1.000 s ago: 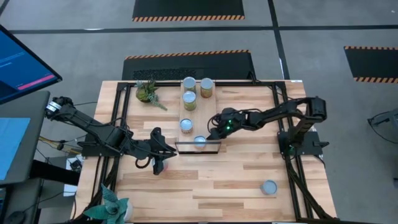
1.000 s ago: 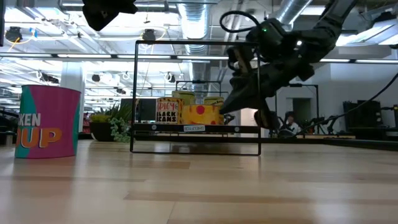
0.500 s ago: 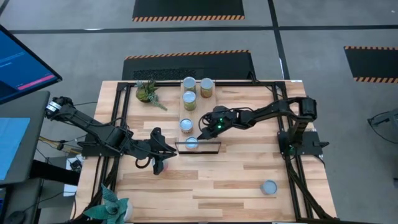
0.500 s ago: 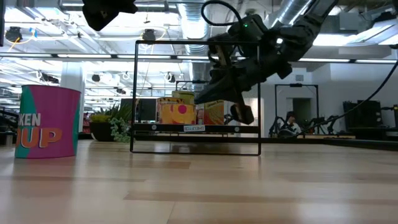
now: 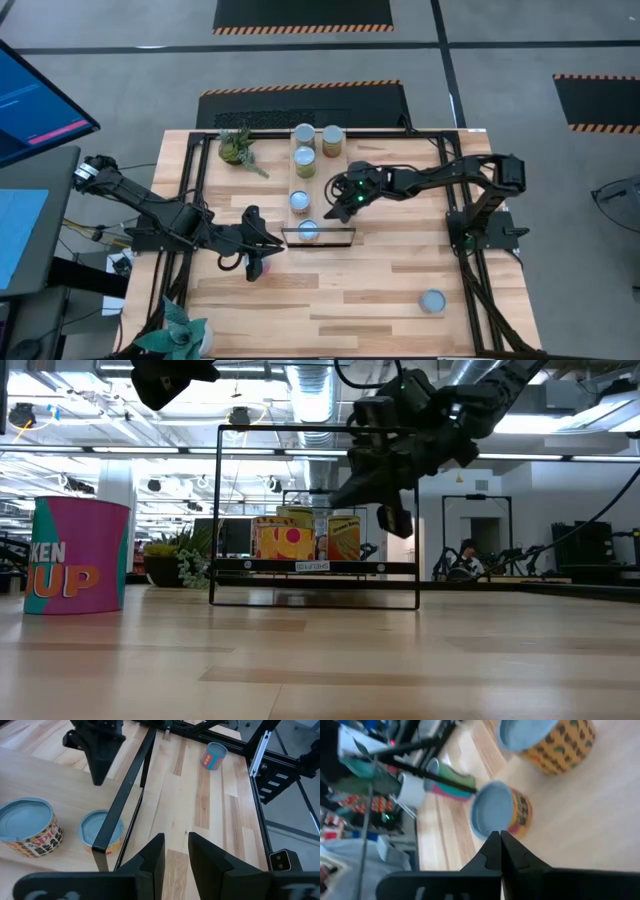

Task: Pick and place cans onto a shelf
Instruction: Put the canned pineapple ring on the shelf

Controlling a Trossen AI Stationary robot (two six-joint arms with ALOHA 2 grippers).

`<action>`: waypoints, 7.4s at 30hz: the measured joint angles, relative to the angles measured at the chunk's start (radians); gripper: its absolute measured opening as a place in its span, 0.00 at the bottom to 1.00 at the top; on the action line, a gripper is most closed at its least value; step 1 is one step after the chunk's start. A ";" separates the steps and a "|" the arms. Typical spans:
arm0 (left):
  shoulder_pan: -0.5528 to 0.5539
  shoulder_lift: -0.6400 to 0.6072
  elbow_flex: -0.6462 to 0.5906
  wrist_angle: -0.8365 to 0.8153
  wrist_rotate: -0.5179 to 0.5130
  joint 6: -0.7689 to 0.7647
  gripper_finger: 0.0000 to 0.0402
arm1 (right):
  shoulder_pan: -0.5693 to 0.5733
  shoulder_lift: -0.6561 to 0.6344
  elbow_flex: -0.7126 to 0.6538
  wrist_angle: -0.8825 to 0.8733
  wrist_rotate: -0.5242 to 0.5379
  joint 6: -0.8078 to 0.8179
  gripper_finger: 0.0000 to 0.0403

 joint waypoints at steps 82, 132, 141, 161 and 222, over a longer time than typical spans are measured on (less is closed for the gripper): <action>0.000 0.000 0.000 -0.012 0.012 0.023 0.18 | 0.054 0.235 0.439 -0.594 0.051 -0.040 0.00; 0.549 -0.078 0.000 -0.244 0.472 -0.456 0.18 | 0.495 -0.693 0.438 -1.022 0.977 -0.067 0.02; 0.700 0.076 0.000 -0.178 0.760 -0.575 0.18 | 0.634 -0.700 0.438 -1.270 1.107 0.094 0.02; 0.642 0.463 0.373 -0.470 0.627 -0.461 0.18 | 0.740 -0.762 0.438 -1.565 1.152 0.200 0.04; 0.569 0.645 0.688 -0.571 0.496 -0.550 0.18 | 0.739 -0.963 0.438 -1.761 1.074 0.162 0.05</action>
